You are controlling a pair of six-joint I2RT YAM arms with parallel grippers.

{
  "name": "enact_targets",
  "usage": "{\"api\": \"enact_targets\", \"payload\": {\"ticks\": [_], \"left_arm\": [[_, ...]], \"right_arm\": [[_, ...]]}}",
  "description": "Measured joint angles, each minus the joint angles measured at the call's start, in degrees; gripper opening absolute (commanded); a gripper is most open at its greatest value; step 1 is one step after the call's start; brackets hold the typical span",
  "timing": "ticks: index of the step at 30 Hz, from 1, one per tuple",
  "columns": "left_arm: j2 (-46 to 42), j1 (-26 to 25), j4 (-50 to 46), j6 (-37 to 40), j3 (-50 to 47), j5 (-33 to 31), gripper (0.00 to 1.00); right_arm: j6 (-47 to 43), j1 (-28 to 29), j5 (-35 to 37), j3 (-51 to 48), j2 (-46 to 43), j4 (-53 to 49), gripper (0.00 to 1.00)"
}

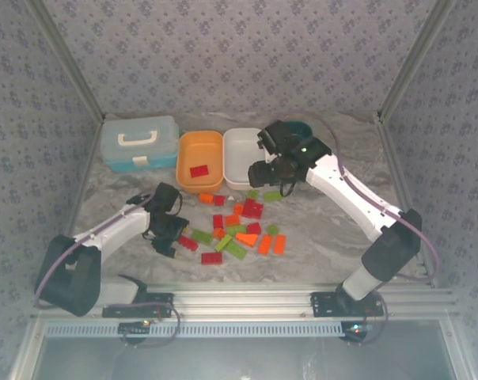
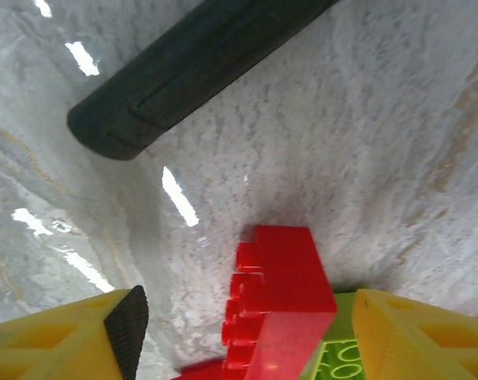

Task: Sort the legos into containers by color

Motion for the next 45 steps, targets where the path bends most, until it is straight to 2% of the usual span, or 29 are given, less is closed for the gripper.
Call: {"api": "enact_targets", "payload": {"ticks": [3,8,11,14,19,29,33,36,41,45], "left_arm": [[0.0,0.0,2.1,-1.3,-0.7,-0.3,0.62],[1.2,-0.3,4.2,-1.6,-0.7,-0.3,0.59],[2.6,-0.5,5.1,-1.5,-0.7,-0.1,0.47],[3.9,-0.8,5.4,-1.3,-0.7,-0.1,0.42],[4.8,-1.1,4.9,-0.6,-0.5,0.0,0.24],[1.3,-1.2,-2.3,1.1,4.9,-1.8,0.24],[0.7,0.0,-5.4,4.4,12.3,-3.1,0.24],[4.4,3.1,-6.6,9.1,21.2,-3.8,0.23],[20.1,7.2,-6.2,17.4,40.9,-4.1,0.22],[34.9,8.2,-6.4,22.8,58.2,-4.1,0.22]], "right_arm": [[0.0,-0.3,0.0,-0.6,-0.4,0.1,0.64],[0.0,-0.6,0.0,-1.7,-0.7,0.2,0.63],[0.0,-0.8,0.0,-2.0,-0.9,0.2,0.63],[0.0,-1.0,-0.2,-2.1,-1.0,0.2,0.63],[0.0,-1.1,-0.2,-3.1,-1.0,0.4,0.63],[-0.2,-1.0,-0.2,-5.7,-0.8,0.8,0.62],[-0.5,-0.8,-0.6,-6.9,-0.7,1.6,0.62],[-0.9,-0.7,-1.3,-8.1,-0.5,2.1,0.62],[-1.3,-0.5,-2.6,-10.8,-0.5,2.3,0.62],[-1.3,-0.5,-3.5,-14.4,-0.5,2.3,0.62]]}}
